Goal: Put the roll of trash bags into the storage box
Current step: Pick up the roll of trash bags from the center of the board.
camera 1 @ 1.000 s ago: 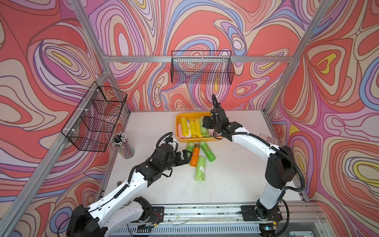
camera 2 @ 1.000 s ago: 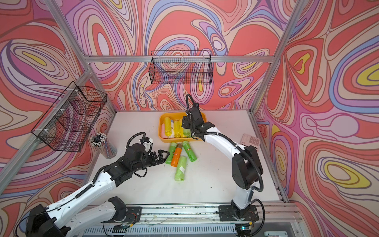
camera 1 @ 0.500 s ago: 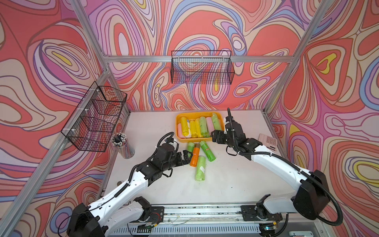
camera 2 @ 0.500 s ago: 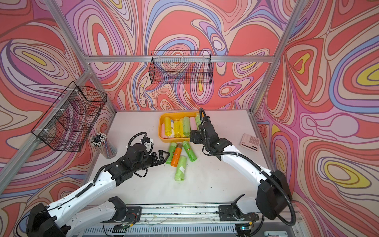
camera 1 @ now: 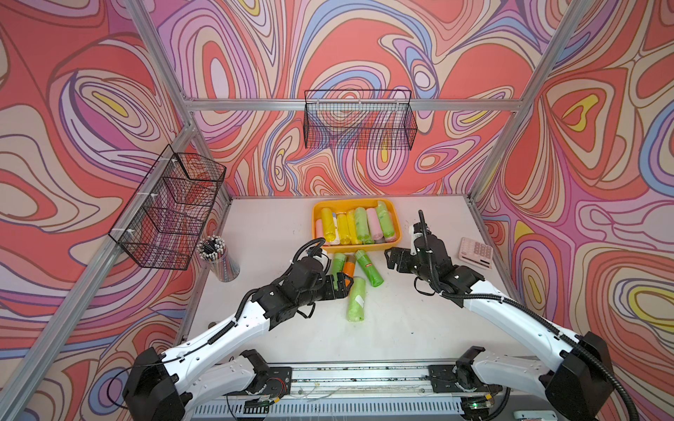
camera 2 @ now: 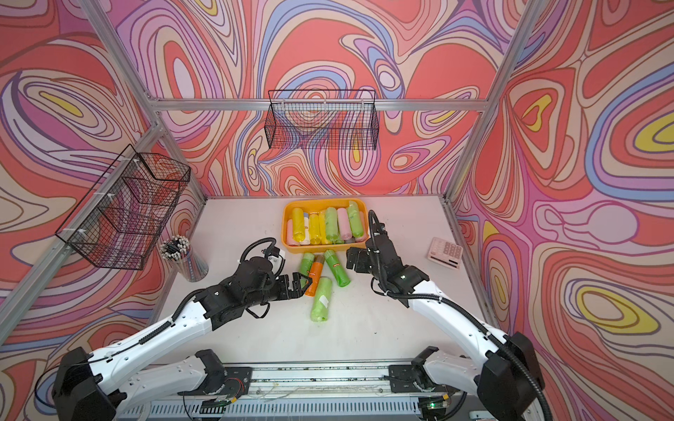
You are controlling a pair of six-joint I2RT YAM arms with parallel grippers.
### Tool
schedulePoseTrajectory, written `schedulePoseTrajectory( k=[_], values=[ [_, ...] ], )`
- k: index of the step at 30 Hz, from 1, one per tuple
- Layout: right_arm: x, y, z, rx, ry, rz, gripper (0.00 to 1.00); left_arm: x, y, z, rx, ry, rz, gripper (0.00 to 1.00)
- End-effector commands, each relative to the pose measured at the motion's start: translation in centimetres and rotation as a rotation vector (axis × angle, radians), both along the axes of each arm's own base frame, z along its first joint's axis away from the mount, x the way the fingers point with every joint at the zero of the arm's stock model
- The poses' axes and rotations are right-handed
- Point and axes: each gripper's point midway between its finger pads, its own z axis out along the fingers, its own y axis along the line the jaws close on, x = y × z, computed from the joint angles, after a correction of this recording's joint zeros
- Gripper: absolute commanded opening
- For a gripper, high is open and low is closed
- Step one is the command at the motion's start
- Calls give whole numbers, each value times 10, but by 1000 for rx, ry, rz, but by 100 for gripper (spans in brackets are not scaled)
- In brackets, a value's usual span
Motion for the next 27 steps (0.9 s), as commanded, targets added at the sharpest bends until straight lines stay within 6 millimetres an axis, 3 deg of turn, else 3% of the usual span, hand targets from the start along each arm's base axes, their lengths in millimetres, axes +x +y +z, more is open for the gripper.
schedulePoseTrajectory(
  k=[1, 10, 15, 27],
  values=[
    [-12, -4, -1, 29, 11, 2, 98, -2, -3, 3, 20, 3, 8, 100],
    [-40, -11, -8, 98, 20, 17, 98, -17, -23, -2, 71, 0, -42, 100],
    [-51, -4, -10, 187, 8, 60, 98, -24, -27, -4, 98, -13, -44, 100],
    [-63, 0, -21, 216, 46, 97, 97, -26, -36, -25, 176, -10, -59, 99]
  ],
)
